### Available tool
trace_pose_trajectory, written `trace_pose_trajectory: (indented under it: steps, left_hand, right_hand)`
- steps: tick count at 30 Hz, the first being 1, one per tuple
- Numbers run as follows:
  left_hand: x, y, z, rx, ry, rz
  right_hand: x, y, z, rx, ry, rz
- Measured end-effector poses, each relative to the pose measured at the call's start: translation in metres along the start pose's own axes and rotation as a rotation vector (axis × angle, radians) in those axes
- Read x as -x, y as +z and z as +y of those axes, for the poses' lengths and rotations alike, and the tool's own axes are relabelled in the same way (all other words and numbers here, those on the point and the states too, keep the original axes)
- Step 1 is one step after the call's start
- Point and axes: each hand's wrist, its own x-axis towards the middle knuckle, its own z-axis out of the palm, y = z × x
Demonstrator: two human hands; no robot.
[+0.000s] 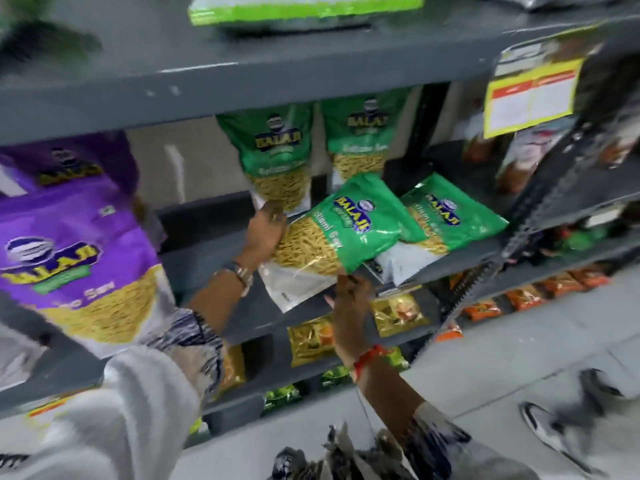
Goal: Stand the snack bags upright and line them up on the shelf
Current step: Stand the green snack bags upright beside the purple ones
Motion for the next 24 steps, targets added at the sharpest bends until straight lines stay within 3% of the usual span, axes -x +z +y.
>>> trace_pose_trajectory:
  steps: [6, 11, 20, 24]
  left_hand:
    - [-0.045, 0.02, 0.008, 0.062, -0.198, -0.344]
    - [-0.026, 0.016, 0.023, 0.21, -0.207, -0.415]
    - [0.045, 0.008, -0.01, 0.54, -0.435, -0.024]
    - [0.075, -0.009, 0.001, 0.614, -0.385, 0.073]
  right_hand:
    - [-0.02, -0.014, -0.02, 0.053, -0.02, -0.058]
    - [-0.026, -0.021, -0.029, 0.088, -0.044, -0.029]
    - [-0.036, -0.048, -0.042, 0.126, -0.179, -0.056]
    - [-0.04, -0.05, -0.064, 0.07, -0.154, -0.113]
